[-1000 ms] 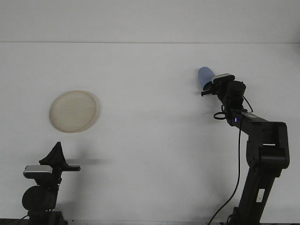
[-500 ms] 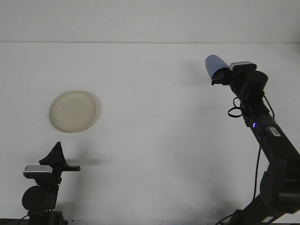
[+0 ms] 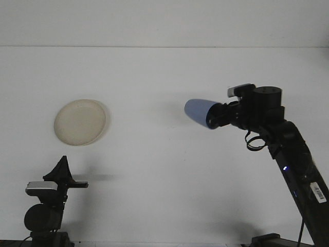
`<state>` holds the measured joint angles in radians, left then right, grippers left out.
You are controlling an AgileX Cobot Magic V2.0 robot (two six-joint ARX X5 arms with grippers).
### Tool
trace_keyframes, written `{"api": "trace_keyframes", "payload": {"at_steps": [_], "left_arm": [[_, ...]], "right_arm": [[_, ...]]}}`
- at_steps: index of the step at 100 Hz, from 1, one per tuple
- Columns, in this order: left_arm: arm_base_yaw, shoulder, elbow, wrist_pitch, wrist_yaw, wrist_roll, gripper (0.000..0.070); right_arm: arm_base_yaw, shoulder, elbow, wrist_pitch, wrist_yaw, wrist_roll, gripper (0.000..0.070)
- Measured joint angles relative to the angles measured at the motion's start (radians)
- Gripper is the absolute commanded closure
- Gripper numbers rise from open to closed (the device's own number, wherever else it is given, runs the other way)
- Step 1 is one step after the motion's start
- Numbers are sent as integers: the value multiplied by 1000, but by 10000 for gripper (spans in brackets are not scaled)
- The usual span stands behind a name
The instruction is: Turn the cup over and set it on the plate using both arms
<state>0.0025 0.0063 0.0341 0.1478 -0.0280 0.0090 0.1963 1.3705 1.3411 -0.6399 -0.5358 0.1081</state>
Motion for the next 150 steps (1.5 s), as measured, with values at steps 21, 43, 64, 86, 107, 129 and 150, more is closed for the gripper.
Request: {"api": "trace_keyframes", "payload": {"at_steps": [21,43,64,86,107,129,150], "left_arm": [[0,0,0,0,0,0,688],[0,0,0,0,0,-27,688],[0,0,0,0,0,-152,688],[0,0,0,0,0,-239,688],[0,0,0,0,0,-296,688],[0,0,0,0,0,-417,689],[0,0,2,-5,81,-549,688]], "right_arm": [[272,72,129,-393,216,-138,700],[493,209,215,-536,359,-172,700],[614,355,222,-582,459,-180,700],[662,442,222,-584,488,-182,700],[666,463,222,-576,484,-195,479],[660,463,235,-582,475,-201,330],[634,374,356,-584,431,-206,330]]}}
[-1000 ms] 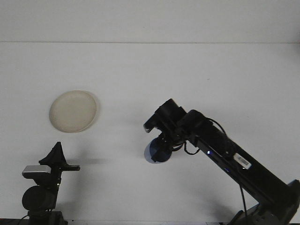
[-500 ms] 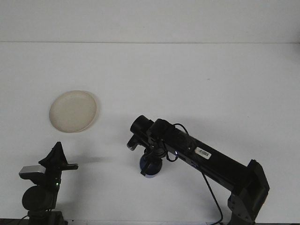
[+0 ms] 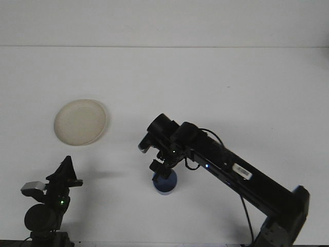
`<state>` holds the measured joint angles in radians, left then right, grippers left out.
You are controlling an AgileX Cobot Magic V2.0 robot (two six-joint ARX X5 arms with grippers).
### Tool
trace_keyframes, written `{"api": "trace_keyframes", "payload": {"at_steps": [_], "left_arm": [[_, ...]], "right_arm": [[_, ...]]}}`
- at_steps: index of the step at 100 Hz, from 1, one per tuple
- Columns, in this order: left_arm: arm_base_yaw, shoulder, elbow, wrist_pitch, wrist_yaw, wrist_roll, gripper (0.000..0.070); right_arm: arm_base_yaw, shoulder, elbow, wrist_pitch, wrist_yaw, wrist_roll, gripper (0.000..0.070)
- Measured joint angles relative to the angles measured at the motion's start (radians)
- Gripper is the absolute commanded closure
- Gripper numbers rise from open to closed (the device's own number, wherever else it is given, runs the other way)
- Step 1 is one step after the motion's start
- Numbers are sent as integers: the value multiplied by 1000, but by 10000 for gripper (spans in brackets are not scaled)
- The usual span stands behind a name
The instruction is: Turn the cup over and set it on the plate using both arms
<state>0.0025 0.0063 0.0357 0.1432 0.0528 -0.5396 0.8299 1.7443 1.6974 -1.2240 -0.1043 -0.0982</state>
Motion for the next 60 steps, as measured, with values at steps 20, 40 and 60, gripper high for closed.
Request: {"api": "trace_keyframes", "payload": {"at_steps": [20,40,60], "left_arm": [[0,15,76,-141,163,-66,685],[-1,156,256,-272,284,-69,685],[-29,441,498,-402,357,73,685]], "right_arm": [[-71,-200,51,110,-21,2,330],[-187,-420,-124,333,-25,24,330],[-311,-718,-510,626,-22,56,330]]}}
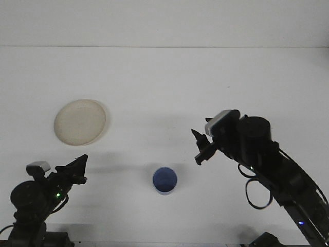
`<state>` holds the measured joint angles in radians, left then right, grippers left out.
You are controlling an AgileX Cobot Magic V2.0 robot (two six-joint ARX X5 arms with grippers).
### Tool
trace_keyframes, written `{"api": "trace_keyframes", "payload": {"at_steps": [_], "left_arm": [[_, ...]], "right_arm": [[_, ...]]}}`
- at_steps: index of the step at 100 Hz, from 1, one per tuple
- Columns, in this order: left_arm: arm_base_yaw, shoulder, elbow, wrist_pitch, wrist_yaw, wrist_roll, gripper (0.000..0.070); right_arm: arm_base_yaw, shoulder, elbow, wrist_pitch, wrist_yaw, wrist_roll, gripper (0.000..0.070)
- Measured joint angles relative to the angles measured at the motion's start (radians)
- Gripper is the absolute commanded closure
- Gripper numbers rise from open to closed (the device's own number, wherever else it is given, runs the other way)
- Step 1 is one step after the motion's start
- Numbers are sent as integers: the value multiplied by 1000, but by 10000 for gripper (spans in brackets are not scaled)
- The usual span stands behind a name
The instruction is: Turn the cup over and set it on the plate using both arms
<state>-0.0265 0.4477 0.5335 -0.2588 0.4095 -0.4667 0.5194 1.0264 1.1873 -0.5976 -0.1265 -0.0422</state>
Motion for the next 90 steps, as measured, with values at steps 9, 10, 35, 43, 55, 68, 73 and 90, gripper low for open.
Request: {"api": "trace_keyframes", "payload": {"at_steps": [9,10,35,43,55,68,73,90], "left_arm": [[-35,149,129,-93,43,114,677],[-40,166,143,-103,46,127,671],[-207,522,436,-369,62,357,176],[-267,610,510,-431,63,395,177],[-356,726,592,-492,63,428,178],[-448,837,657,-526,62,439,178],[-481,873,675,-527,60,443,178],[-578,986,722,-525,24,446,178]], "right_arm": [[-63,-124,-179,101,5,20,330],[-69,-138,-200,110,5,23,330],[-179,-367,-536,209,22,70,330],[-196,-400,-587,209,22,79,330],[-204,-420,-613,208,22,85,330],[-204,-420,-613,222,22,85,330],[-204,-420,-613,222,22,85,330],[-204,-420,-613,222,22,85,330]]}}
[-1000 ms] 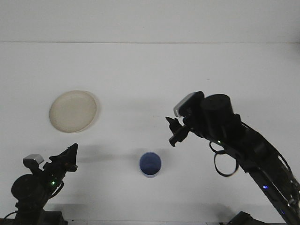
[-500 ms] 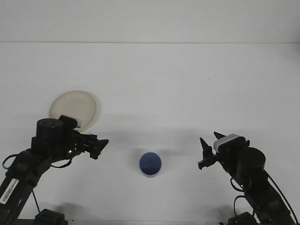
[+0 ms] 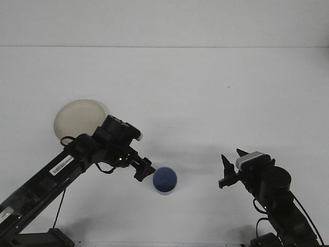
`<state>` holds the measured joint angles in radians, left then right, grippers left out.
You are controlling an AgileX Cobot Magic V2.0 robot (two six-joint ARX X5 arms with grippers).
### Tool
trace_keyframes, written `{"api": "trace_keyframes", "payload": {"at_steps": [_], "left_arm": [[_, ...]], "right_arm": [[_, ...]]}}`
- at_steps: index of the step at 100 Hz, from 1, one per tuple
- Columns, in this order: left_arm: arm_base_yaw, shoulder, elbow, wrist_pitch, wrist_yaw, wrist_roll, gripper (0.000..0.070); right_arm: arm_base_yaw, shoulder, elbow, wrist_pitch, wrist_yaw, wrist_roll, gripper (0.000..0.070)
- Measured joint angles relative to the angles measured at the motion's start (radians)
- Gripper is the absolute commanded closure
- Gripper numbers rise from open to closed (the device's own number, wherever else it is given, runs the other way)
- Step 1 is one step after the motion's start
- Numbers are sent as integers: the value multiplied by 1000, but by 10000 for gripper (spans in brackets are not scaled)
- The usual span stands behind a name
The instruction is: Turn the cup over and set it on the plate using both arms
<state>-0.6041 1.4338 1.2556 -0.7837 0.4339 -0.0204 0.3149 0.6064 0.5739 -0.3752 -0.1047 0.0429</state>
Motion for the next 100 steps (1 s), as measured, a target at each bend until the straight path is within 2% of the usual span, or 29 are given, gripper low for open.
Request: {"api": "trace_keyframes", "payload": {"at_steps": [12,27,55,60,66,69,70,71,72,74,75,100], "left_arm": [[-50,64,6,15,-42,3,178],[-102,118,6,37,-48,4,178],[-171,209,6,88,-187,4,212],[-180,228,6,89,-206,4,275],[-191,251,6,88,-223,4,459],[-193,260,6,89,-224,3,596],[-194,262,6,89,-224,4,617],[-195,263,6,89,-224,4,676],[-196,264,6,89,-224,4,698],[-198,266,6,88,-225,4,700],[-198,266,6,88,-226,4,679],[-208,264,32,77,-231,4,686]], "right_arm": [[0,0,0,0,0,0,330],[0,0,0,0,0,0,330],[0,0,0,0,0,0,330],[0,0,0,0,0,0,330],[0,0,0,0,0,0,330],[0,0,0,0,0,0,330],[0,0,0,0,0,0,330],[0,0,0,0,0,0,330],[0,0,0,0,0,0,330],[0,0,0,0,0,0,330],[0,0,0,0,0,0,330],[0,0,0,0,0,0,330]]}}
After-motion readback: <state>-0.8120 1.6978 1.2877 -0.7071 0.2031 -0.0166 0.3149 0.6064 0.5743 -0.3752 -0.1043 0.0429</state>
